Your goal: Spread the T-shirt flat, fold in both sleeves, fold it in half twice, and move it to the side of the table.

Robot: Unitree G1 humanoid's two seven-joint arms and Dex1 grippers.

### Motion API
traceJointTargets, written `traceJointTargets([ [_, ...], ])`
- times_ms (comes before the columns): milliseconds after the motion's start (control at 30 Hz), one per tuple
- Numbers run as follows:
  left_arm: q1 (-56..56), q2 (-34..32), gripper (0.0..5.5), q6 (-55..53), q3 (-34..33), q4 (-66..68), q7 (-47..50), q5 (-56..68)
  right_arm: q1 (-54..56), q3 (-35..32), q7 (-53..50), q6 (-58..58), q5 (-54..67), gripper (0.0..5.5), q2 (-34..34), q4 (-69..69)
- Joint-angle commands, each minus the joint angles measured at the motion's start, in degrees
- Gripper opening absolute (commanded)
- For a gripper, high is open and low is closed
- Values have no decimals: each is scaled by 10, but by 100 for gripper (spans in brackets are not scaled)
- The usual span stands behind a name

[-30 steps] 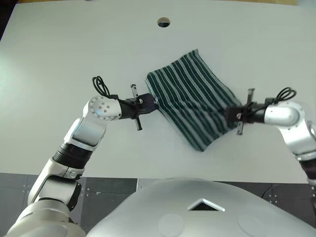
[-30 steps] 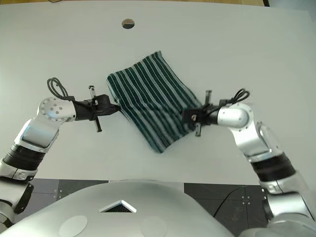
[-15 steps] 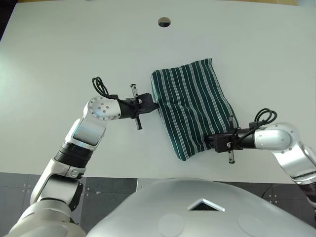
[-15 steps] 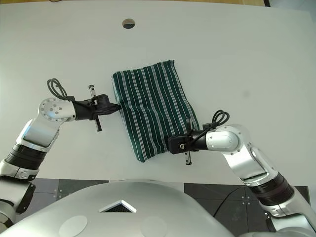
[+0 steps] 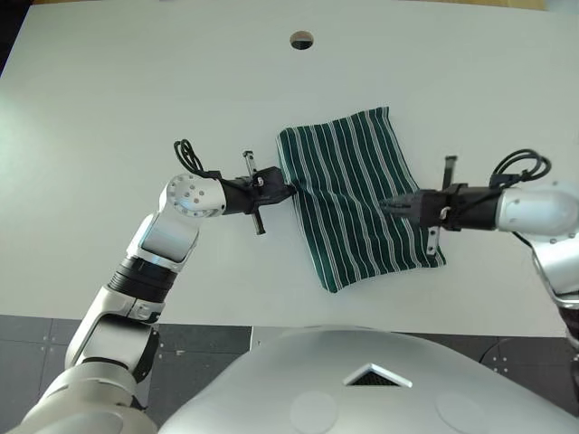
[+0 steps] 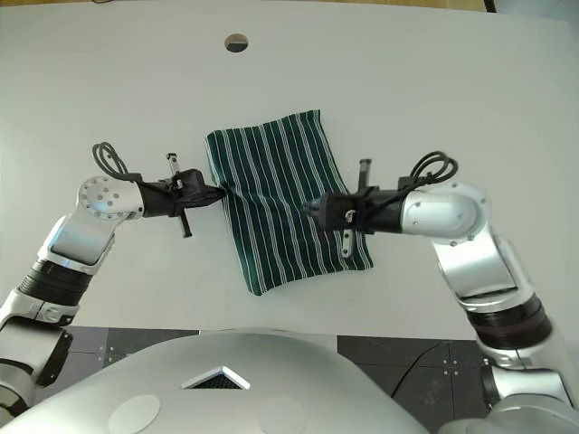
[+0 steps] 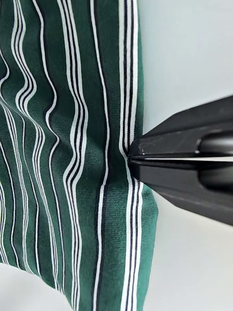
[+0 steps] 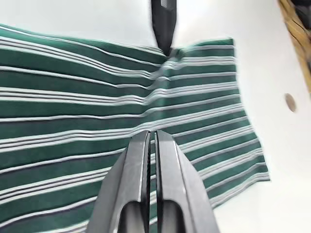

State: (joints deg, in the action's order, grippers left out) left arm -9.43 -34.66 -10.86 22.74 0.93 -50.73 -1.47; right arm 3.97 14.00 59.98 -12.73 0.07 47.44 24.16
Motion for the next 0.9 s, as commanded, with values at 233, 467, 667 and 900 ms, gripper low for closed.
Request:
traceJointTargets([
  [233, 13, 2, 10, -12, 12, 14, -6, -16, 9, 83, -46, 107, -157, 16, 12, -195],
  [467, -10, 13, 10, -12, -2, 55, 6, -14, -58, 101, 26, 128, -109, 16, 44, -120],
  [667, -19, 21, 10, -5, -7, 84, 6, -17, -75, 92, 37, 123, -87, 16, 50, -87],
  [900, 6, 18, 23, 77, -66, 34, -6, 44, -32, 18, -48, 190, -50, 10, 1, -112],
])
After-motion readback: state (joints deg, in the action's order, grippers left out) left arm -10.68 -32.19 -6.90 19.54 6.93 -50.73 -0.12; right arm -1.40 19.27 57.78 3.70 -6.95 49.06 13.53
